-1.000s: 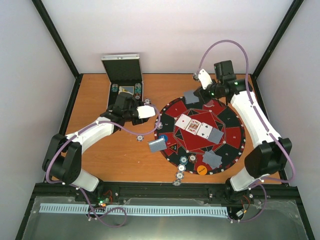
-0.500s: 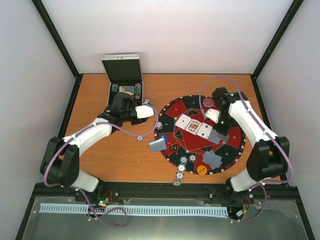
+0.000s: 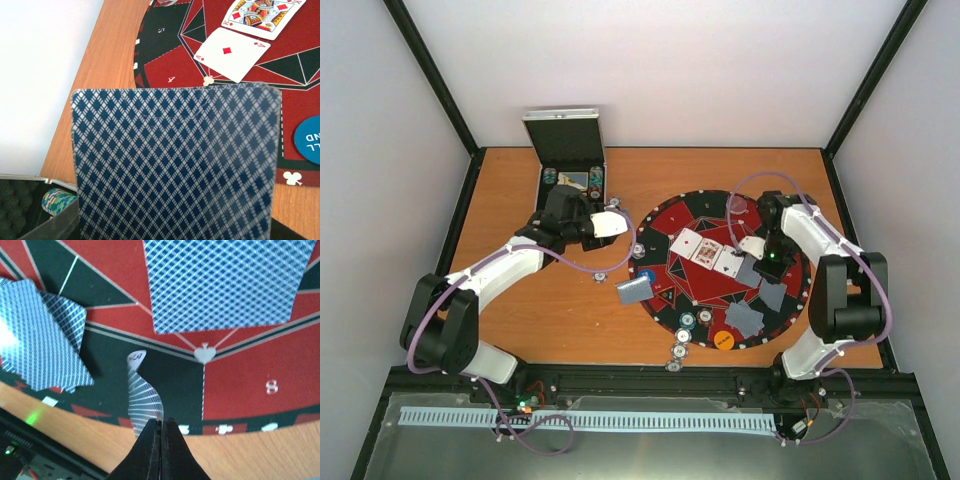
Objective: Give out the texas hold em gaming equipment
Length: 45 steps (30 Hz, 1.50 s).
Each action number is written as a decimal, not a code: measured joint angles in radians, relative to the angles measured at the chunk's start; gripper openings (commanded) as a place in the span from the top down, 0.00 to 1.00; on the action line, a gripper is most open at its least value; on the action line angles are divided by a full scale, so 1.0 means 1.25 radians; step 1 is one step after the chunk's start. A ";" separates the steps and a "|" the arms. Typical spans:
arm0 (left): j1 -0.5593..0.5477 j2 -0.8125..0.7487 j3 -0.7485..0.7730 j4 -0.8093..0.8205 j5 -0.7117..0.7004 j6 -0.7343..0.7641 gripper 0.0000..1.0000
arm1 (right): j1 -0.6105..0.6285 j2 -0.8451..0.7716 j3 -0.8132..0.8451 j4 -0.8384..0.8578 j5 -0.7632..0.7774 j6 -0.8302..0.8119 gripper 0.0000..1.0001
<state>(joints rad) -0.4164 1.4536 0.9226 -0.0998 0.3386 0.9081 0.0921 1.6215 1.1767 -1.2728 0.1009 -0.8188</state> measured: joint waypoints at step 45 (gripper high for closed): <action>0.000 0.008 0.013 -0.004 0.002 0.000 0.47 | -0.115 0.119 -0.052 0.321 0.009 -0.143 0.97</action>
<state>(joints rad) -0.4160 1.4639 0.9382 -0.1051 0.3408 0.9081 -0.0517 1.7702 1.1122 -0.8719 0.1120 -0.9977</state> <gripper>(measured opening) 0.532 0.032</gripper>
